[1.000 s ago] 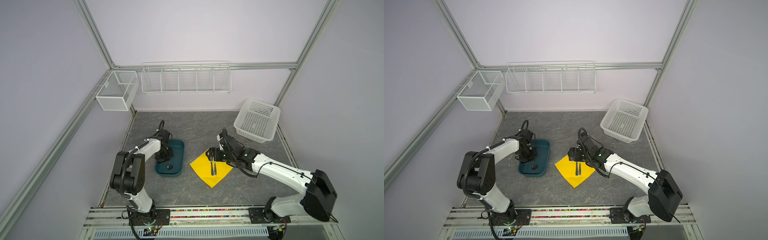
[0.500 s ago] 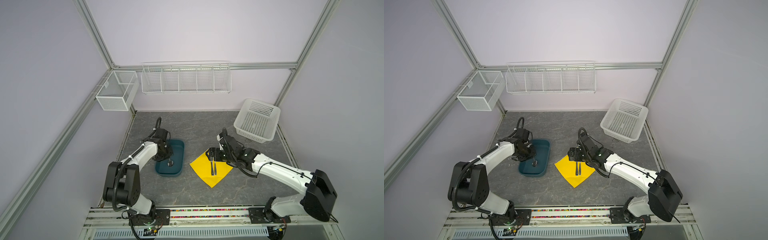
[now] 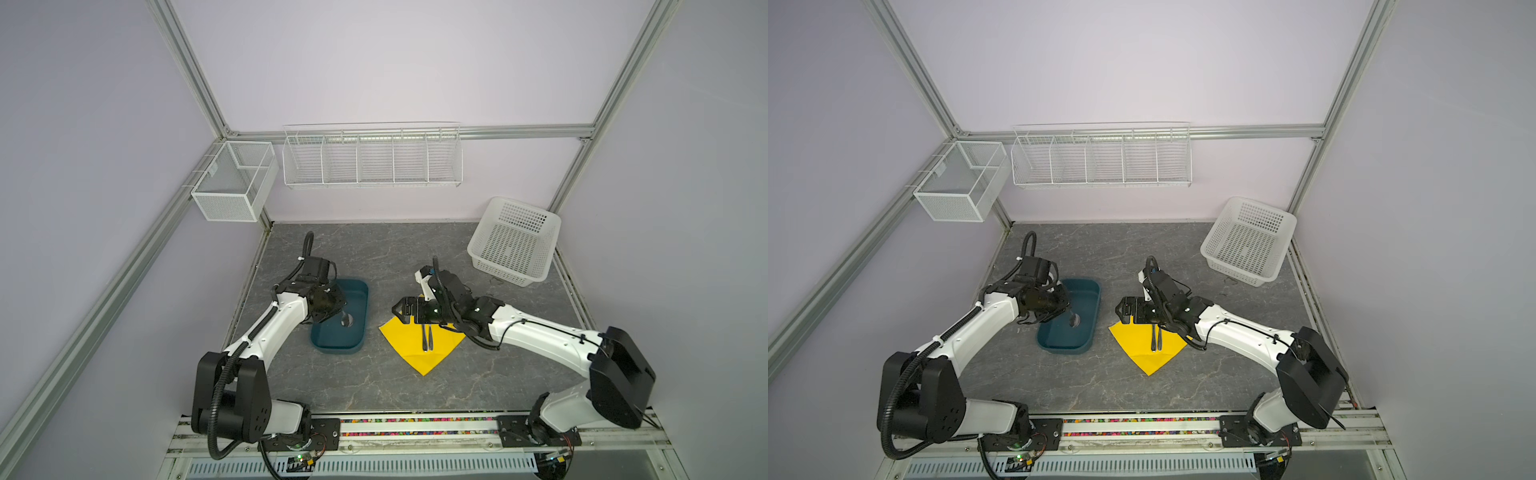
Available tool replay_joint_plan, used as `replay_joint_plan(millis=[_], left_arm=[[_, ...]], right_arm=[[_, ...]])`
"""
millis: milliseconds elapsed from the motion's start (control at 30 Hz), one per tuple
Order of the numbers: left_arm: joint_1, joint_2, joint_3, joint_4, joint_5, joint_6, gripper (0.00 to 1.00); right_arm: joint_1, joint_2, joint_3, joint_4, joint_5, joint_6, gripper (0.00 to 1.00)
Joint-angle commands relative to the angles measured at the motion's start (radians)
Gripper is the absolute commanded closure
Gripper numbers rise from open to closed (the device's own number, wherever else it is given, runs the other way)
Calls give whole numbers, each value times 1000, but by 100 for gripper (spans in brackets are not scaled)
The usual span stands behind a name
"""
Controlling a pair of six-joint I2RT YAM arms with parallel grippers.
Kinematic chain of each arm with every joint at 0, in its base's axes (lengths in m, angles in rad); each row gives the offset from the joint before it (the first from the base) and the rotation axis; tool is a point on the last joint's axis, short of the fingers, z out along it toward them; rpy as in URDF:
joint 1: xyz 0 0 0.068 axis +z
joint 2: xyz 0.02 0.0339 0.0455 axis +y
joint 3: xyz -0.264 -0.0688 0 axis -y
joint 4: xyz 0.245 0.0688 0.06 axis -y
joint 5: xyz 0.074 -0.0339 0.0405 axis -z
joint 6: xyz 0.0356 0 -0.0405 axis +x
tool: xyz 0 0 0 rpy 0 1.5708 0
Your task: Place the utensils on the paper napkin and roll it up
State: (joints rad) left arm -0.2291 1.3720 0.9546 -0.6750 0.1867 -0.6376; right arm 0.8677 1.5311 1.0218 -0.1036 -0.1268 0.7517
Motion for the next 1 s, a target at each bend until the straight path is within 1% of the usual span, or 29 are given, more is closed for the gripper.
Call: replay_joint_plan(millis=[0,133,200,267,333,467,567,667,767,900,967], left_arm=[[2,-40,-31,34,47,-82,100],[2,-94,-71,71,59,-129,100],[2,-116,-87,97,69,-140,100],[2,-124,-95,114,87,-157,100],[3,-130,-98,122,102,-172,100],[2,-152,-107,121,108,-179,100],[2,-162,-109,120,113,-184,100],[2,-172,-113,121,110,-191,100],[2,-178,-114,124,110,-197,100],[2,-184,-116,123,107,-198,100],[2,-183,-116,123,108,-194,100]], right_arm=[[29,64,57,122,-80,38,9],[58,158,114,212,-90,92,19],[70,215,151,253,-109,118,26],[86,254,178,276,-100,132,29],[95,293,211,276,-104,142,31],[102,356,259,274,-111,150,43],[102,401,302,261,-150,148,52],[103,430,321,263,-162,158,58],[102,449,339,255,-174,156,67],[105,449,342,241,-176,144,81],[104,439,342,220,-170,125,90]])
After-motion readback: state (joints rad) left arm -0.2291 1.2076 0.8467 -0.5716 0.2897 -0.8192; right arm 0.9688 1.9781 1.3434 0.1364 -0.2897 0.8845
